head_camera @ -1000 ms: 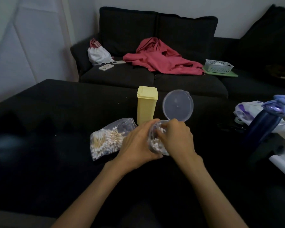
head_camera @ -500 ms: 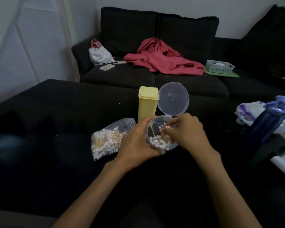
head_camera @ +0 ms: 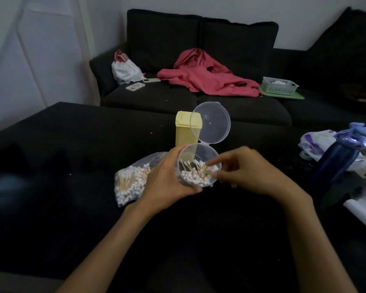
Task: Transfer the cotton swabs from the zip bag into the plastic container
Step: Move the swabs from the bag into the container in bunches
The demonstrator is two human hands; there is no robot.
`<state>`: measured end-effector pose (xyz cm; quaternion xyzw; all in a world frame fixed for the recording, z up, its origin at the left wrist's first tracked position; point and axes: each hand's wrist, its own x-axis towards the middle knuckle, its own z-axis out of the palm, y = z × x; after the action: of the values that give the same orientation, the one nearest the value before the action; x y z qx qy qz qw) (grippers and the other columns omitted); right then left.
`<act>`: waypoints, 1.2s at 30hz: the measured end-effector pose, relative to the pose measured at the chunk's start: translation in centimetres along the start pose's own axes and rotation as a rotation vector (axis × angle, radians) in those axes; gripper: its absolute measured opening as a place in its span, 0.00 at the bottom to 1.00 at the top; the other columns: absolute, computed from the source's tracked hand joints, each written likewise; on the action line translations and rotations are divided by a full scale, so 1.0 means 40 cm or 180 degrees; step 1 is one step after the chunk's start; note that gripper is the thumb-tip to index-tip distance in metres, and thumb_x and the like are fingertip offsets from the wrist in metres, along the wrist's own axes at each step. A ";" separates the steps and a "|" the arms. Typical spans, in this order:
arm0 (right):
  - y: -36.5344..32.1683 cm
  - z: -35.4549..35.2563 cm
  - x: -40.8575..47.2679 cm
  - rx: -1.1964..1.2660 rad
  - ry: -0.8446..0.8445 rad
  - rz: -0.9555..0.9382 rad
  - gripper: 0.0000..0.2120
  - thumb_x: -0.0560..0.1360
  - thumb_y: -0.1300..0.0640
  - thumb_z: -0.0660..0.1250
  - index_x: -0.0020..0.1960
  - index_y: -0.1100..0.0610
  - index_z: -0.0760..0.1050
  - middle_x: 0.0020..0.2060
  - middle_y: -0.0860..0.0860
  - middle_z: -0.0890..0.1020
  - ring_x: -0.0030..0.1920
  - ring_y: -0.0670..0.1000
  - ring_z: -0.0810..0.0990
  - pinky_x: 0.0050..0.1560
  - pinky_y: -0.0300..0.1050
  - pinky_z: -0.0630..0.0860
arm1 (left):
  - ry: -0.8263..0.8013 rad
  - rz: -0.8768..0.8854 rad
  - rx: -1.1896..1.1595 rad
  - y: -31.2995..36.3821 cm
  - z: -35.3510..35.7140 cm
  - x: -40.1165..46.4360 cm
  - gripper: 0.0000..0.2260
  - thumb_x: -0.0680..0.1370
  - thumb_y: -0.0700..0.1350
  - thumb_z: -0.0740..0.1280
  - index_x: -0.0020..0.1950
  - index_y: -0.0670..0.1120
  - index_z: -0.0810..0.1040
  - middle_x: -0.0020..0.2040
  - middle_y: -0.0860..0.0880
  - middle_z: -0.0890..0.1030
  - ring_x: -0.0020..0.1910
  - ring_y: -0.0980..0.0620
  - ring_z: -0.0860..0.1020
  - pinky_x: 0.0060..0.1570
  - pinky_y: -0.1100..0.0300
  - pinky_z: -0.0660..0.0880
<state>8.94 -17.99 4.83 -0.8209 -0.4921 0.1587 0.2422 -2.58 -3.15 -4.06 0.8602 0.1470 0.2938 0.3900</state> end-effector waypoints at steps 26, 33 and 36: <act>0.036 0.026 0.018 -0.0019 0.0868 0.0004 0.08 0.74 0.56 0.68 0.51 0.48 0.82 0.44 0.44 0.84 0.45 0.41 0.81 0.51 0.47 0.80 | -0.0369 -0.0282 -0.0680 -0.022 0.040 0.005 0.41 0.60 0.44 0.82 0.68 0.56 0.66 0.63 0.58 0.74 0.62 0.62 0.73 0.59 0.66 0.71; 0.140 0.037 0.038 0.0843 0.0450 0.1785 0.08 0.72 0.53 0.71 0.47 0.54 0.74 0.40 0.51 0.80 0.36 0.46 0.79 0.32 0.38 0.72 | -0.0719 -0.0396 -0.1116 -0.024 0.115 0.015 0.33 0.62 0.31 0.78 0.55 0.57 0.69 0.53 0.62 0.76 0.52 0.75 0.74 0.49 0.78 0.69; 0.178 0.058 0.046 0.1166 0.0333 0.1943 0.08 0.73 0.56 0.71 0.49 0.57 0.77 0.41 0.53 0.81 0.35 0.47 0.79 0.32 0.38 0.72 | -0.0800 -0.0501 -0.1152 -0.040 0.146 0.017 0.36 0.60 0.34 0.81 0.60 0.56 0.68 0.57 0.59 0.75 0.55 0.70 0.74 0.52 0.75 0.70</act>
<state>13.85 -18.62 -1.10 -0.8801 -0.1745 0.2671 0.3517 1.55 -5.20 -8.05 0.7920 0.1088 0.1747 0.5748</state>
